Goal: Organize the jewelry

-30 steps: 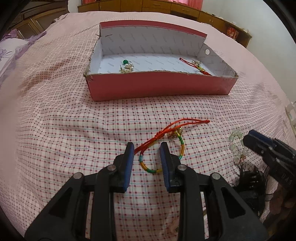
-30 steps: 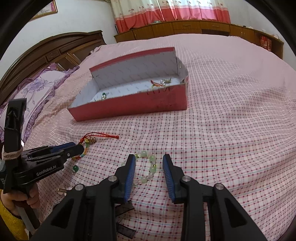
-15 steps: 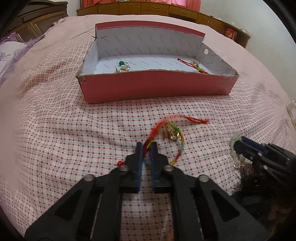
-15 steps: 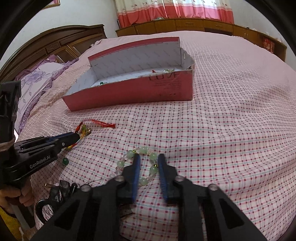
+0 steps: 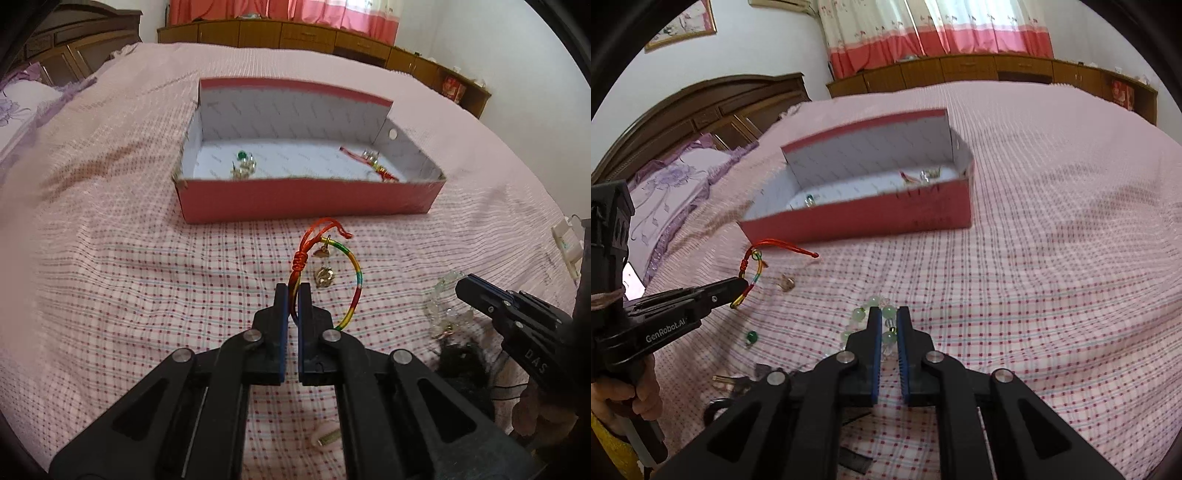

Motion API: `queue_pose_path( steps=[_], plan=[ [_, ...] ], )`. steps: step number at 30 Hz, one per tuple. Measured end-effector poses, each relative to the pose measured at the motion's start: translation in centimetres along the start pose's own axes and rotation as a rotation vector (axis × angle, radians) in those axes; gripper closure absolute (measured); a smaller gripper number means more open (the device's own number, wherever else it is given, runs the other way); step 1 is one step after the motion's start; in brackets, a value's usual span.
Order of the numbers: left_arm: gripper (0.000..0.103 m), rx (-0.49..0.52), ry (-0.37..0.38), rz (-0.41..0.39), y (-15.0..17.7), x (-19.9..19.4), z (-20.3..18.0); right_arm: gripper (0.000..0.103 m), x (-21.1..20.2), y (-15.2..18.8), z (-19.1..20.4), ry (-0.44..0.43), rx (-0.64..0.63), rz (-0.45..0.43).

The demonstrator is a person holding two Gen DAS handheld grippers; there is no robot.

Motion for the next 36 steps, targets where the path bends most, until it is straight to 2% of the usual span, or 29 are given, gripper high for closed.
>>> queue_pose_path(
  steps=[19, 36],
  plan=[
    [0.103, -0.030, 0.006, -0.117, -1.3, -4.5, 0.7, 0.094, -5.5, -3.1, 2.3, 0.025, -0.067, -0.159],
    [0.103, -0.048, -0.024, -0.214, -5.3, -5.4, 1.5, 0.094, -6.0, -7.2, 2.8, 0.031, -0.103, -0.232]
  ],
)
Point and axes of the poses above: each gripper's, at about its wrist camera, not at the fingertips, and x roughly the way its jaws point, z to its left, y to its underside, the point moved 2 cm from there along x, roughly the way its jaws point, and after that the axes turned 14 degrees about -y, right-handed, at the moved point
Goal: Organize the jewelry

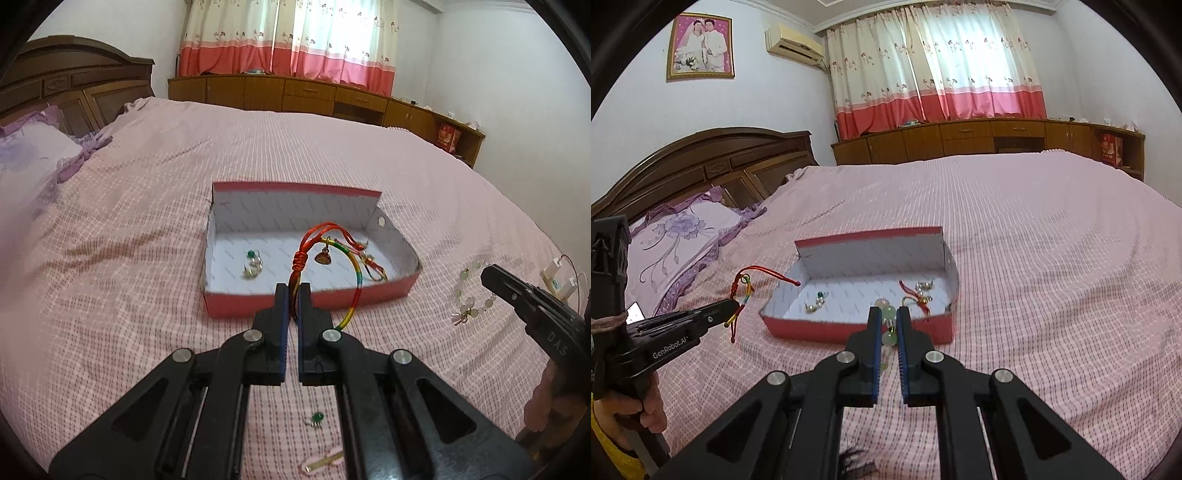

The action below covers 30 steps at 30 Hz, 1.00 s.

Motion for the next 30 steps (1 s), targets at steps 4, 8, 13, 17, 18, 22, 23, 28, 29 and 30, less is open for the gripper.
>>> queue_pose_path(
  steps=[4, 8, 13, 17, 18, 22, 23, 28, 29, 30],
  plan=[
    [0.103, -0.006, -0.007, -0.012, -1.1, 0.9, 0.1, 0.094, 1.0, -1.3, 0.2, -0.001, -0.019, -0.009],
    [0.103, -0.019, -0.015, -0.017, -2.1, 2.0, 0.3, 0.094, 2.1, -2.7, 0.0, 0.002, -0.033, -0.021],
    [0.103, -0.037, -0.025, -0.017, -3.0, 3.6, 0.4, 0.094, 4.0, -4.0, -0.8, 0.013, -0.032, -0.031],
    [0.103, -0.037, -0.040, -0.014, -3.3, 5.1, 0.3, 0.094, 5.7, -4.6, -1.9, 0.023, -0.020, -0.024],
    [0.103, -0.037, -0.045, -0.011, -3.4, 5.5, 0.4, 0.094, 6.2, -4.7, -2.2, 0.028, -0.018, -0.021],
    [0.103, -0.044, -0.054, 0.006, -3.3, 7.2, 0.4, 0.094, 8.4, -4.7, -3.4, 0.044, -0.001, -0.005],
    [0.103, -0.045, -0.054, 0.013, -3.2, 7.6, 0.4, 0.094, 8.8, -4.7, -3.7, 0.049, 0.003, 0.000],
    [0.103, -0.040, -0.064, 0.044, -2.5, 9.6, 0.5, 0.094, 11.0, -4.1, -5.2, 0.073, 0.022, 0.031],
    [0.103, -0.040, -0.065, 0.048, -2.4, 10.0, 0.5, 0.094, 11.4, -3.9, -5.5, 0.079, 0.027, 0.039],
    [0.103, -0.039, -0.066, 0.052, -2.2, 10.4, 0.5, 0.094, 11.7, -3.7, -5.9, 0.082, 0.034, 0.046]
  ],
)
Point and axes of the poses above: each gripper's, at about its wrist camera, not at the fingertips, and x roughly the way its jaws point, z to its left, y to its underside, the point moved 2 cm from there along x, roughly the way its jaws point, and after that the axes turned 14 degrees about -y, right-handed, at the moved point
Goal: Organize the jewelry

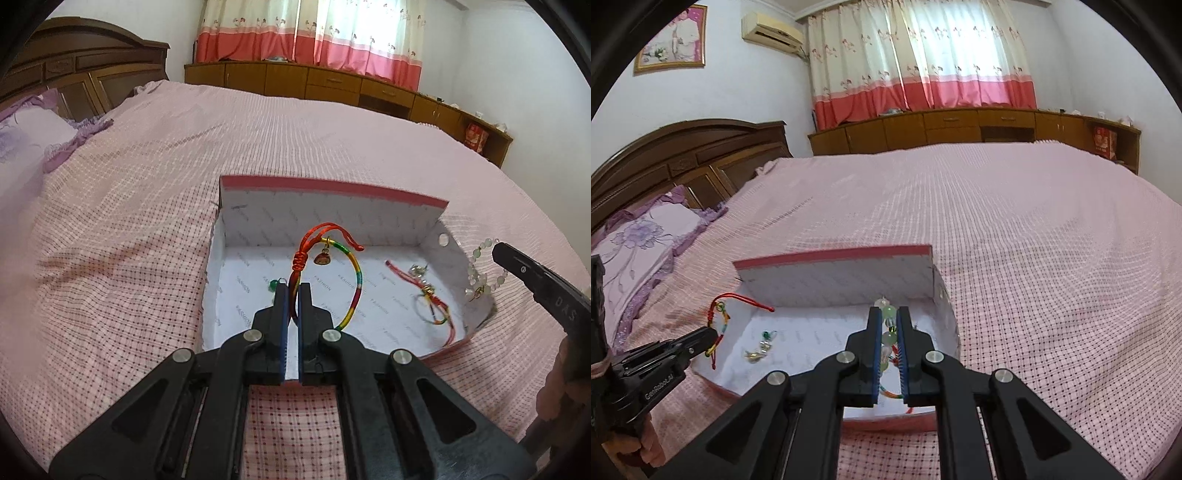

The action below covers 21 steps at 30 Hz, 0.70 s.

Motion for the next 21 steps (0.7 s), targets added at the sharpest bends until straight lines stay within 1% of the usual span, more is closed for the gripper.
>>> queue_pose_path(
  steps=[6, 10, 19, 21],
  plan=[
    [0.103, -0.009, -0.018, 0.031, 0.7, 2.7, 0.1, 0.094, 2.0, 1.0, -1.5, 0.018, 0.014, 0.035],
    [0.103, -0.027, -0.024, 0.033, 0.9, 3.7, 0.3, 0.094, 3.3, 1.6, -2.3, 0.029, 0.021, 0.055],
    [0.103, 0.024, -0.043, 0.045, 0.8, 4.0, -0.8, 0.093, 4.5, 1.9, -3.5, 0.037, 0.054, 0.089],
    [0.100, 0.027, -0.043, 0.048, 0.8, 3.8, -0.9, 0.093, 4.4, 1.8, -3.6, 0.023, 0.063, 0.088]
  ],
)
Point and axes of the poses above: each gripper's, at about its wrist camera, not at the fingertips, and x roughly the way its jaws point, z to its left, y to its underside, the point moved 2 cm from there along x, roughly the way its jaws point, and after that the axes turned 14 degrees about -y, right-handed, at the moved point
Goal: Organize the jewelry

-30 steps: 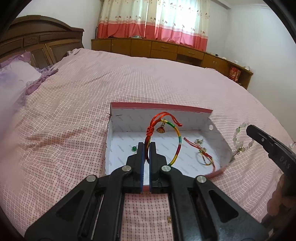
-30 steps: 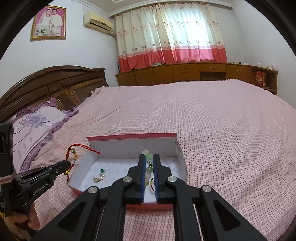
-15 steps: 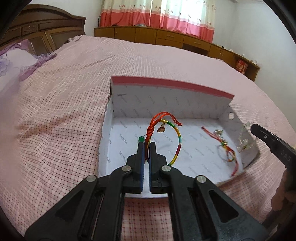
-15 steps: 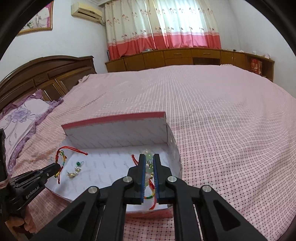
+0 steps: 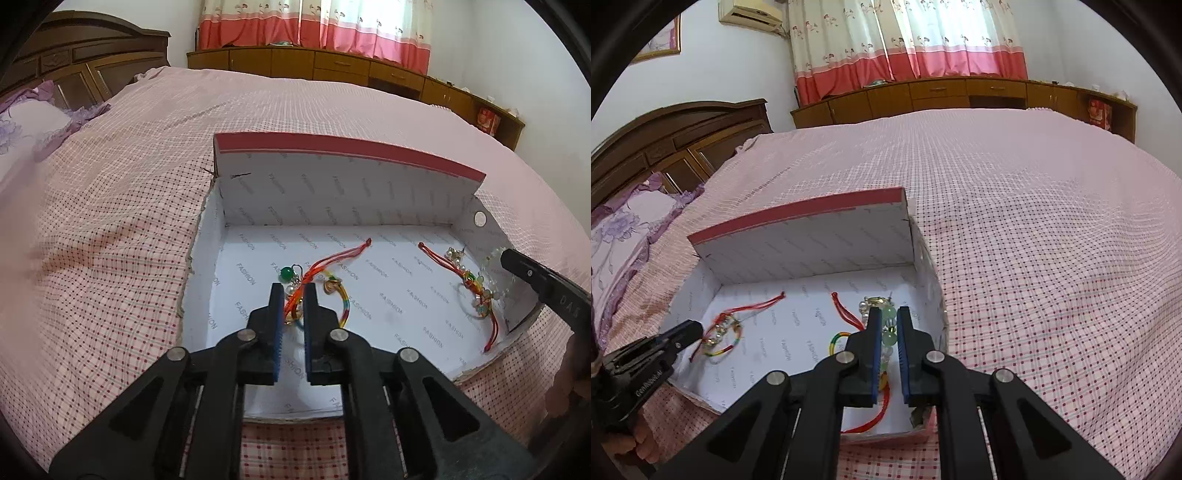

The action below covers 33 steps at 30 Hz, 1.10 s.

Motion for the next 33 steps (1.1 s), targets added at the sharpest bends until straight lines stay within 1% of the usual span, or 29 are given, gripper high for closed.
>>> queue_pose_path(
  steps=[1, 2, 4, 6, 12, 18, 20, 24, 26, 33],
  plan=[
    [0.099, 0.000, 0.001, 0.001, -0.1, 0.0, 0.0, 0.091, -0.1, 0.0, 0.0, 0.000, 0.002, 0.001],
    [0.097, 0.000, 0.003, 0.001, -0.1, -0.1, 0.1, 0.085, -0.2, 0.0, -0.1, 0.001, 0.004, 0.002],
    [0.094, -0.001, 0.005, 0.003, -0.1, -0.3, 0.1, 0.075, -0.6, 0.0, -0.2, -0.007, 0.011, -0.001],
    [0.091, -0.004, 0.011, 0.001, -0.1, -0.9, 0.4, 0.075, -1.0, 0.0, -0.1, -0.015, 0.017, -0.005],
    [0.089, -0.034, 0.034, 0.001, -0.3, -3.1, 1.4, 0.074, -3.5, -0.4, 0.4, -0.022, 0.013, -0.034],
    [0.087, -0.036, 0.038, -0.013, -0.2, -6.0, 2.1, 0.069, -7.2, -0.5, 1.7, -0.043, -0.001, -0.071],
    [0.087, -0.035, 0.036, -0.016, -0.1, -7.1, 2.4, 0.065, -8.7, -0.2, 2.5, -0.054, -0.015, -0.083],
    [0.087, -0.042, 0.036, -0.027, 0.1, -9.1, 2.9, 0.063, -10.9, 0.5, 4.0, -0.071, -0.028, -0.099],
    [0.086, -0.050, 0.037, -0.028, 0.5, -10.1, 3.3, 0.058, -12.3, 1.1, 4.9, -0.085, -0.034, -0.107],
    [0.086, -0.058, 0.045, -0.026, 1.7, -13.1, 4.0, 0.054, -16.0, 3.5, 7.4, -0.121, -0.047, -0.113]
  ],
)
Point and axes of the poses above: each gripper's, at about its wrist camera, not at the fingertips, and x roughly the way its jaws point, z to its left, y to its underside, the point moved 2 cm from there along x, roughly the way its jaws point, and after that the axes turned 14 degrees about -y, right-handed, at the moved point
